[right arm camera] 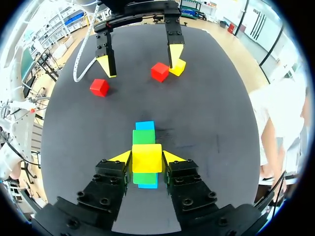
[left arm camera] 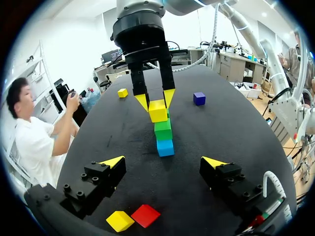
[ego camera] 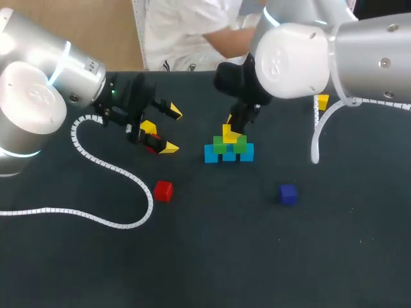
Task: Place the blue cubes, place green cubes on the blue cubes, place the yellow cubes on the green cubes, then place the red cubes on the yellow cubes, and place purple cube on the red cubes.
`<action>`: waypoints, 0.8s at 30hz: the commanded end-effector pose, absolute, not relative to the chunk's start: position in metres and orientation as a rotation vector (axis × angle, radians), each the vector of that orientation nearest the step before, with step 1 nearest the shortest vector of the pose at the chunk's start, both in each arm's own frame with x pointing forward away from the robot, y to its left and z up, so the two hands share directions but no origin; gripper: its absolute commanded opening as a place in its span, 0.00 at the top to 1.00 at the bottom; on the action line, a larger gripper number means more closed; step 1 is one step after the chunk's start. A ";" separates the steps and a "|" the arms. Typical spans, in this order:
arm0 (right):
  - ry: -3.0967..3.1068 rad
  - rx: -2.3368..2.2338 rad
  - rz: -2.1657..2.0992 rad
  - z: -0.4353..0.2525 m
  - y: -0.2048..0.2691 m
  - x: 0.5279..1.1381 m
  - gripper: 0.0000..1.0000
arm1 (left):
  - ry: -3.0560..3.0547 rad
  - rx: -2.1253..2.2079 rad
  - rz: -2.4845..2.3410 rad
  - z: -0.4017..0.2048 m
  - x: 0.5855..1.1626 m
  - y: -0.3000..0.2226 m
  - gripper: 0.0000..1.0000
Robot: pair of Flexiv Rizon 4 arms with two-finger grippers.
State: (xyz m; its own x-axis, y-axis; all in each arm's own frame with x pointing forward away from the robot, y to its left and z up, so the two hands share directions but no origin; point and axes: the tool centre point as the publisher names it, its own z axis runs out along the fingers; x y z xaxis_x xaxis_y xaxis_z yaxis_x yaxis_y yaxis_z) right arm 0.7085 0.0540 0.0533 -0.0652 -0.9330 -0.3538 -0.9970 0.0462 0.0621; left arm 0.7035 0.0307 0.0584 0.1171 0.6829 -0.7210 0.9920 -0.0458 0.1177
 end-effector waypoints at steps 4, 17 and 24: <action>2.103 -1.981 0.429 0.052 0.052 0.708 0.88 | 1.629 1.797 -0.656 0.058 0.705 0.030 0.00; 2.089 -1.978 0.460 0.053 0.053 0.706 0.00 | 1.629 1.797 -0.656 0.058 0.705 0.030 0.00; 2.072 -1.966 0.469 0.061 0.049 0.706 0.00 | 1.629 1.797 -0.656 0.058 0.705 0.030 0.00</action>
State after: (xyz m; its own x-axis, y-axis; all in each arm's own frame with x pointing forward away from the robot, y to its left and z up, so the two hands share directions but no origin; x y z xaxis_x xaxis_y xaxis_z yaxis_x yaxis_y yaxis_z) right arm 0.7090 0.0539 0.0572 -0.0624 -0.9213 -0.3838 -0.9971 0.0404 0.0649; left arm 0.7035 0.0307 0.0584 0.1171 0.6829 -0.7210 0.9920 -0.0458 0.1177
